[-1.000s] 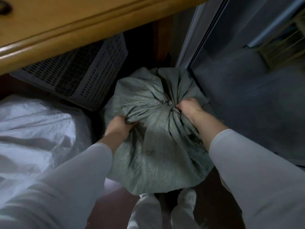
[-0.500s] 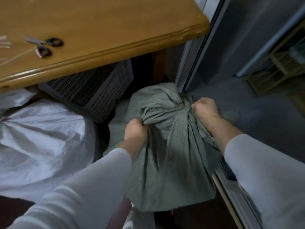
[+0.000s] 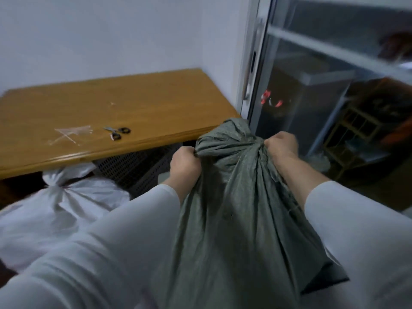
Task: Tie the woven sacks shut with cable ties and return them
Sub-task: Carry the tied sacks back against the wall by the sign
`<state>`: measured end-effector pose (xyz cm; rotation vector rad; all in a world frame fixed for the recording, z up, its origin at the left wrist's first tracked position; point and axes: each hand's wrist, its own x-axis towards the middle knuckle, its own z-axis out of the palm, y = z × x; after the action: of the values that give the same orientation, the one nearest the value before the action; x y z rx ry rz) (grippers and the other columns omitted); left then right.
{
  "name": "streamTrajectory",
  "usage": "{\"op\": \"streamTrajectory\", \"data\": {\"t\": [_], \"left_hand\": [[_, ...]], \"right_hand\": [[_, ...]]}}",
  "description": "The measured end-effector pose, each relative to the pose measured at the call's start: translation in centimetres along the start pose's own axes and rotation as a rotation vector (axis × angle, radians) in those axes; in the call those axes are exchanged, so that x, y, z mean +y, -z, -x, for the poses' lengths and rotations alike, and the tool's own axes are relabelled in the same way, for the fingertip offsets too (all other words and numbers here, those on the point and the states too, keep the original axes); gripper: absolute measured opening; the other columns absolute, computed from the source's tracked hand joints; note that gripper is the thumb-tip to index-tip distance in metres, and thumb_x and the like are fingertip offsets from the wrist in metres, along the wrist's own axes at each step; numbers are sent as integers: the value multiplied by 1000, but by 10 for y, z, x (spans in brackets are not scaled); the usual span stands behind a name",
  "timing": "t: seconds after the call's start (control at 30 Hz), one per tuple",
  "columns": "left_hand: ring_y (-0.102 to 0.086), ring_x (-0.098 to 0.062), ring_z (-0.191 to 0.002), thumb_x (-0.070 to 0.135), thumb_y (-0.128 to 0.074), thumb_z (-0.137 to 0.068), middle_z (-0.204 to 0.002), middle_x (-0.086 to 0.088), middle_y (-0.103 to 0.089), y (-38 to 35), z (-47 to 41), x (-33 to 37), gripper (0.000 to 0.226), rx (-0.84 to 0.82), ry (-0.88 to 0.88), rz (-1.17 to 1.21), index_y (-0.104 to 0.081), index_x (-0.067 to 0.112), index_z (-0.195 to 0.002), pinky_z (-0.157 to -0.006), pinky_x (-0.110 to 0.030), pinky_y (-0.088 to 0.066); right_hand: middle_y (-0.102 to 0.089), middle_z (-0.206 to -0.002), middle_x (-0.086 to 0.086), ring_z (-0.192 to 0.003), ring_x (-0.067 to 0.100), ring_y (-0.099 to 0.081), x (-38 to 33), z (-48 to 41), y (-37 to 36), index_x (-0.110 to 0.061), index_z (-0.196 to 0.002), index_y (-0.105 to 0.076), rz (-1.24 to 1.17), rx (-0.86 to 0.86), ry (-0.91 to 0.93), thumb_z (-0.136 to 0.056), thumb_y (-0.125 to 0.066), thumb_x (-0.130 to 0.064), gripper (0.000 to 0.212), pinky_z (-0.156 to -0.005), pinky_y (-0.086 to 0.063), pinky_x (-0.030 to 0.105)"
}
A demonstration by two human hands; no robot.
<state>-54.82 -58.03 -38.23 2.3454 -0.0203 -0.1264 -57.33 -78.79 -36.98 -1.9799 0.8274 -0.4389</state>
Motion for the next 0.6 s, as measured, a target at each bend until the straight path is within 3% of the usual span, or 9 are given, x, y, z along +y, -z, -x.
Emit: {"op": "streamTrajectory", "data": {"t": [0.1,0.17,0.33,0.47,0.6], "left_hand": [[-46,-20,-57,10,-47,-90,-62,0,-51,36,17,48,25,75,-42,6,-57,17,-68,-51,-29,-35],[-45,-17,-54,10,-47,-91,-61,0,-50,61,28,79,30,118,-64,20,-54,18,-63,-46,-28,-33],[-56,-30,-73,14,-52,-87,-64,-5,-55,126,48,145,25,257,-144,73,-57,14,-62,-66,-28,-38],[-63,-32,-87,17,-54,-86,-78,-11,-60,176,50,168,16,344,-145,135,-64,15,-73,-69,-28,-38],[-63,-31,-84,19,-58,-85,-72,-11,-59,211,54,193,17,379,-211,166,-63,13,-70,-67,-28,-38]], "right_hand": [[-49,-64,7,-74,21,-49,-46,10,46,4,-65,-57,-24,41,69,-76,-54,1,12,-66,-36,30],[-52,-71,10,-76,22,-49,-78,19,77,2,-75,-62,-27,65,125,-79,-55,-2,8,-66,-34,28],[-50,-69,6,-77,23,-48,-155,44,138,-6,-80,-56,-74,118,243,-85,-50,-5,8,-68,-33,26],[-51,-84,11,-79,23,-49,-214,61,159,3,-98,-61,-89,122,351,-89,-47,-7,19,-70,-31,25],[-58,-92,17,-88,29,-54,-258,62,178,1,-91,-61,-81,164,401,-84,-48,-3,15,-71,-33,26]]}}
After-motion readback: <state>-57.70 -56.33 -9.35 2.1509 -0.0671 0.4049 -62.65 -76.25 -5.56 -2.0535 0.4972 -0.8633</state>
